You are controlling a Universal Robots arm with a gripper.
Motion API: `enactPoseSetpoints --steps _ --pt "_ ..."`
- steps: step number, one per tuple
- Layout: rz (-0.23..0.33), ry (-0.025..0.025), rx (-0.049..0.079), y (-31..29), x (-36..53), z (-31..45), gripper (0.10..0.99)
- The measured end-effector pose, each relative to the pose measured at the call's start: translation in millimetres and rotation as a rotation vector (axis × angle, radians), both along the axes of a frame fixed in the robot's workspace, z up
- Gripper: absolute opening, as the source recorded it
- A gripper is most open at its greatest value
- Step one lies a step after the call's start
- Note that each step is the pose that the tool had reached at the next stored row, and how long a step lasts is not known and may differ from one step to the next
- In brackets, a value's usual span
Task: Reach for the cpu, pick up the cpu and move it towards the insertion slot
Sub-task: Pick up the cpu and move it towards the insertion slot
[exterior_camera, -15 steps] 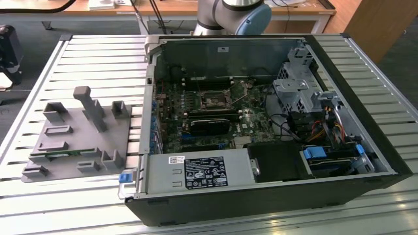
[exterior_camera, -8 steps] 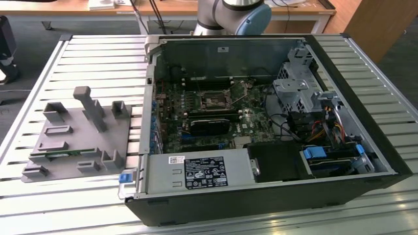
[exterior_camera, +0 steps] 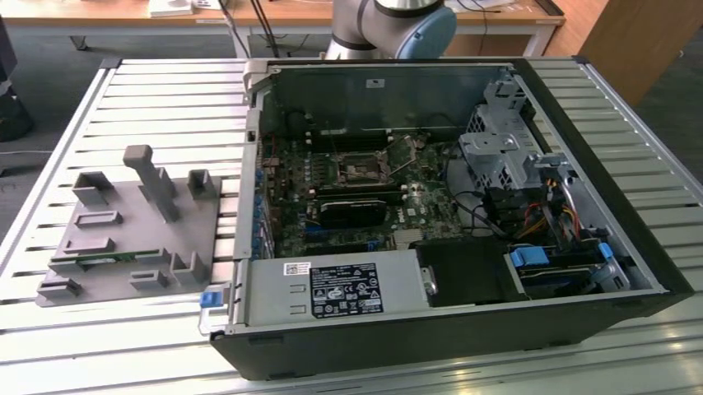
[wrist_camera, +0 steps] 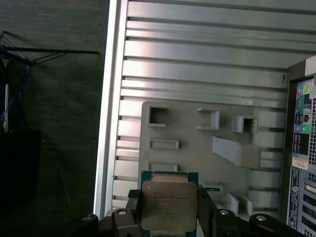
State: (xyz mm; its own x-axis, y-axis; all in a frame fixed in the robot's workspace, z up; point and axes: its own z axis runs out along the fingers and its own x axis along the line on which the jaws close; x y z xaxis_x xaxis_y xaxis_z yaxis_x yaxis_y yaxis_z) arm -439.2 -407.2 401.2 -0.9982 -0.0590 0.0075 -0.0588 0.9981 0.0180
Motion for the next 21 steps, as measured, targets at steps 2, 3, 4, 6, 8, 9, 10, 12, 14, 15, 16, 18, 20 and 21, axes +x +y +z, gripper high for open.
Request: enactPoseSetpoints --steps 2,3,4,6,8,9,10,12,14,15,16,18,20,21 --pt "0.0 0.0 0.0 0.1 0.0 4.1 0.545" --pt "0.0 0.0 0.0 0.1 0.0 6.0 0.545" --pt "0.0 0.0 -0.001 0.1 0.0 7.7 0.545" --pt "0.0 0.0 -0.002 0.1 0.1 11.2 0.545" --pt "0.0 0.0003 -0.002 0.2 0.6 13.7 0.545" --pt "0.0 0.0005 -0.002 0.2 1.1 14.6 0.545" --pt "0.0 0.0009 -0.002 0.2 1.6 15.4 0.545" --pt "0.0 0.0015 -0.002 0.2 3.0 16.3 0.545" --pt "0.0 0.0018 -0.002 0.2 5.9 16.6 0.545" --pt "0.0 0.0017 -0.002 0.2 7.4 16.5 0.545" --pt "0.0 0.0018 -0.002 0.2 9.3 16.6 0.545" --pt "0.0 0.0019 -0.002 0.1 13.4 16.6 0.545" --pt "0.0 0.0018 -0.002 0.1 17.9 16.6 0.545" --pt "0.0 0.0018 -0.002 0.2 20.0 16.6 0.545"
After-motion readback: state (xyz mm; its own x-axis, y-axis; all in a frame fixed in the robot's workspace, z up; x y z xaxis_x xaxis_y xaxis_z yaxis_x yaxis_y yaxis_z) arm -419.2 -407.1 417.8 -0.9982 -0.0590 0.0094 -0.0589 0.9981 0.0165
